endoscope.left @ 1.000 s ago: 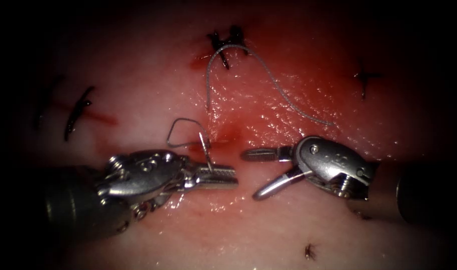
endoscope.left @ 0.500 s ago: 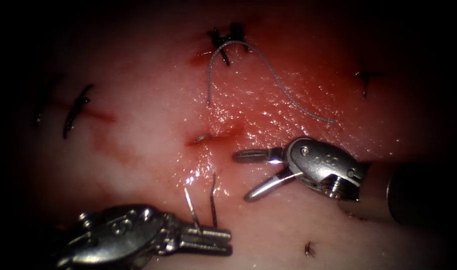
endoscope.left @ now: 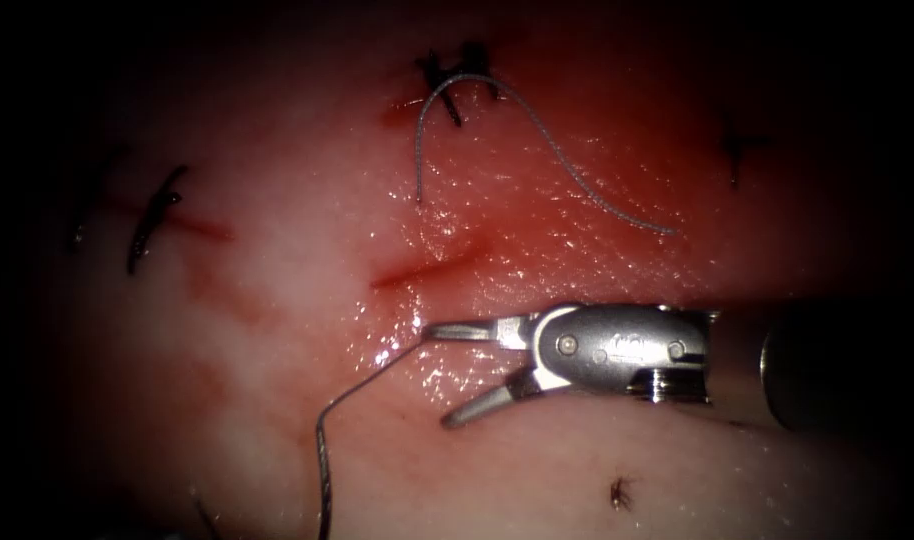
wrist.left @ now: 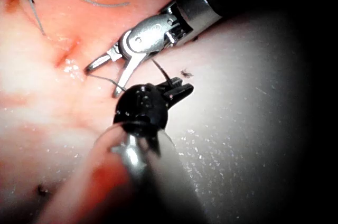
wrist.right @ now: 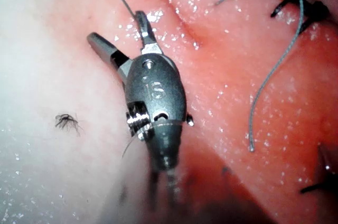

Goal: Wound Closure

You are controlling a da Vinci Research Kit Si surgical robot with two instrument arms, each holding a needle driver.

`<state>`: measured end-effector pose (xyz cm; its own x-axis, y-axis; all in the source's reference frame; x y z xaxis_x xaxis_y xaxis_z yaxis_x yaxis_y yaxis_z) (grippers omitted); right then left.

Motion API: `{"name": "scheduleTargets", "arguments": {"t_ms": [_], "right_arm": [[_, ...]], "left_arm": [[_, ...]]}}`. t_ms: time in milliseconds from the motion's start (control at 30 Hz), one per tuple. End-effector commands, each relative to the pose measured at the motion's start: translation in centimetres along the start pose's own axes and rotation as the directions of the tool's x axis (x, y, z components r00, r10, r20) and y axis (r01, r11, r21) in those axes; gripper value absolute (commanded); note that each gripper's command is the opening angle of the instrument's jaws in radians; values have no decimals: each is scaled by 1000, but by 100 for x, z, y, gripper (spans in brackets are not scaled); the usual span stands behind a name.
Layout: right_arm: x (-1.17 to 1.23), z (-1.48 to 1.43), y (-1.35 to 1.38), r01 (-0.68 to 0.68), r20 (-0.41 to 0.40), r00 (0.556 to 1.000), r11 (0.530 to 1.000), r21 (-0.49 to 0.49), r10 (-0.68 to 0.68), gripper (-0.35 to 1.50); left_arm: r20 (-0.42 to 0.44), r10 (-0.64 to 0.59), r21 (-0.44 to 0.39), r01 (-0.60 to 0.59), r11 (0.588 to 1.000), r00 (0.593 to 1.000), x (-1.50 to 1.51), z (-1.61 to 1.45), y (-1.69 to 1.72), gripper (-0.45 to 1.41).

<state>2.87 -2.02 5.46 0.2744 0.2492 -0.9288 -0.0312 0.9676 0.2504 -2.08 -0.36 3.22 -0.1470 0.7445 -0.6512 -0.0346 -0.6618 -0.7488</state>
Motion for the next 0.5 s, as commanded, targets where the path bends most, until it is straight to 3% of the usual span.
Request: {"name": "scheduleTargets", "arguments": {"t_ms": [33,133,200,267,300,500], "right_arm": [[-3,11,-4,3,4,1000,1000,0,-3,74],[-5,10,8,11,59,998,999,-51,-8,74],[-8,12,9,14,80,997,999,-51,-10,61],[-10,14,6,20,101,995,999,-42,-16,9],[-11,14,5,22,109,994,999,-38,-18,-35],[-16,13,-14,-70,213,973,993,-93,89,-35]], "left_arm": [[2,-2,0,2,1000,1000,-6,6,-1,-45],[6,13,12,-13,1000,1000,-4,1,4,-45],[7,24,14,-24,1000,1000,-4,1,6,-45],[7,29,15,-29,999,1000,-3,0,7,-45],[7,40,15,-40,999,999,-3,0,7,-45],[1,109,99,-108,989,994,1,-8,-5,-45]]}}
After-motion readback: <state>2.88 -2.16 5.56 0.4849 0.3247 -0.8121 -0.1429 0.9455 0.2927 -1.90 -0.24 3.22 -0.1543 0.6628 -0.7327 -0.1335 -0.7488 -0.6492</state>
